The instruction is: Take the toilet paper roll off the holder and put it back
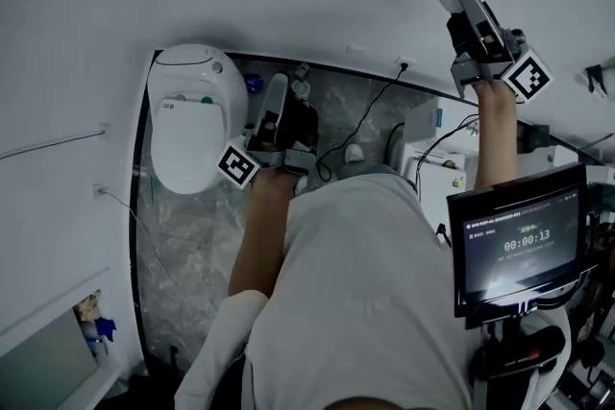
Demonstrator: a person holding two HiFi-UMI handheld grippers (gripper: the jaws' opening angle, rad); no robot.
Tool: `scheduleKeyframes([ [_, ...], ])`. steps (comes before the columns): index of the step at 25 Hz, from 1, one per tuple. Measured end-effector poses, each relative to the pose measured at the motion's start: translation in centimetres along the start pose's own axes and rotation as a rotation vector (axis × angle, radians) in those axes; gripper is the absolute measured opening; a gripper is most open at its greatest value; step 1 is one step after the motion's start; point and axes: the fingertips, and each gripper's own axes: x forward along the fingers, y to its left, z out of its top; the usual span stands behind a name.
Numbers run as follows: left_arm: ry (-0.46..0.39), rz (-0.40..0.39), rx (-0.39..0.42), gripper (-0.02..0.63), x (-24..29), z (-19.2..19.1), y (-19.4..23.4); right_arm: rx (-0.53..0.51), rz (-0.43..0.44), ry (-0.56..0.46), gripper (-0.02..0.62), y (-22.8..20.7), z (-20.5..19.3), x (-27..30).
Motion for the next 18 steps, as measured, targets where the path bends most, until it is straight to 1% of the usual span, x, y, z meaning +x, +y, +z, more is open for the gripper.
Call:
scheduleKeyframes([
  [4, -0.048, -0.018, 0.022, 0.005, -0.7, 0.2, -0.7, -0.073, 0.027, 0.166, 0.178, -0.3, -2.1, 3.5],
  [7, -0.079, -0.024, 0.040, 0.005, -1.5, 0.5, -1.1, -0.117, 0.053, 0.262, 0.178, 0.0, -3.3, 5.9],
  [12, -0.110, -0.034, 0.071, 0.005, -2.5, 0.8, -2.1, -0.200, 0.037, 0.439, 0.178, -0.7, -4.9, 9.0],
  [14, -0.127, -0.032, 0.086, 0.006, -2.5, 0.8, -2.2, -0.237, 0.029, 0.521, 0.179, -1.9, -5.6, 10.0],
  [18, -0.157, -0.007, 0.128, 0.005, -0.8, 0.8, -0.9, -0.303, 0.043, 0.672, 0.179, -6.8, -6.4, 11.9],
])
